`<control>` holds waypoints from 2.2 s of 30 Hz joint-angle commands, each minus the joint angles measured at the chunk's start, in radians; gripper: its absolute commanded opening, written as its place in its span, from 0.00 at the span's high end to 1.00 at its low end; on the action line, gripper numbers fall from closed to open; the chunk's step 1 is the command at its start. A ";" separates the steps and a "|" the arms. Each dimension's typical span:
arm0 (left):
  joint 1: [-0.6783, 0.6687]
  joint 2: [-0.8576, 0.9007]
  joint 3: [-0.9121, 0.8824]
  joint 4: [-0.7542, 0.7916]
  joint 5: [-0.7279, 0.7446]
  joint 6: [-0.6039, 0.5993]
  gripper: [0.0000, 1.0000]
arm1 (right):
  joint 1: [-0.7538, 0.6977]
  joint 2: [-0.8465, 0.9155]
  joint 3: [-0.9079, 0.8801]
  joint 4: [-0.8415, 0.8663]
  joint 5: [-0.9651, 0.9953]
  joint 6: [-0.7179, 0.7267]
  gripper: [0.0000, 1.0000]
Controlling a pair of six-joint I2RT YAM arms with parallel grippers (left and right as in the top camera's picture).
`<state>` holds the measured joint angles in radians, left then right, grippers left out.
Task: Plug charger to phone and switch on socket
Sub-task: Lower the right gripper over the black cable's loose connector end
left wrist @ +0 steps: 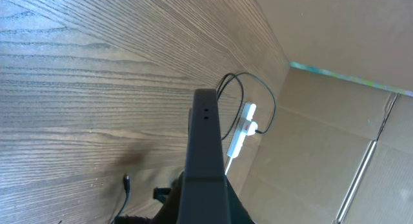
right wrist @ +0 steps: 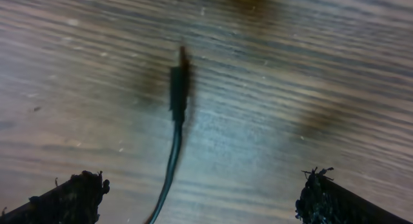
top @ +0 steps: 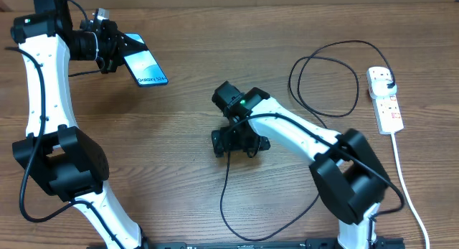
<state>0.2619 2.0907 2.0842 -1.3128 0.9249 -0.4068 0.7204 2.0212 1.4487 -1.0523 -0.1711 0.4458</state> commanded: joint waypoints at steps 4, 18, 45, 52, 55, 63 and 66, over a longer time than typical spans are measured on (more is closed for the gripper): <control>-0.005 -0.018 0.015 0.001 0.045 0.035 0.96 | 0.004 0.085 -0.008 0.009 0.005 0.019 0.01; -0.006 -0.018 0.015 -0.016 0.044 0.049 0.96 | 0.004 0.130 -0.007 0.036 0.012 0.002 0.47; -0.006 -0.018 0.014 -0.026 0.044 0.060 0.96 | 0.004 0.133 0.006 0.087 -0.009 -0.031 0.72; -0.006 -0.018 0.015 -0.024 0.044 0.060 0.96 | 0.003 0.133 0.006 0.087 -0.002 -0.035 0.85; -0.007 -0.018 0.014 -0.022 0.044 0.060 0.96 | -0.004 0.133 0.006 0.091 0.003 -0.035 0.92; -0.007 -0.018 0.015 -0.050 0.045 0.060 0.96 | -0.059 0.125 0.008 0.085 -0.024 -0.105 0.96; -0.007 -0.018 0.015 -0.069 0.045 0.067 0.96 | -0.091 0.110 0.021 0.058 -0.067 -0.144 0.96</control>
<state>0.2619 2.0907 2.0842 -1.3693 0.9249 -0.3622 0.6731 2.1067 1.4605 -0.9745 -0.2230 0.3649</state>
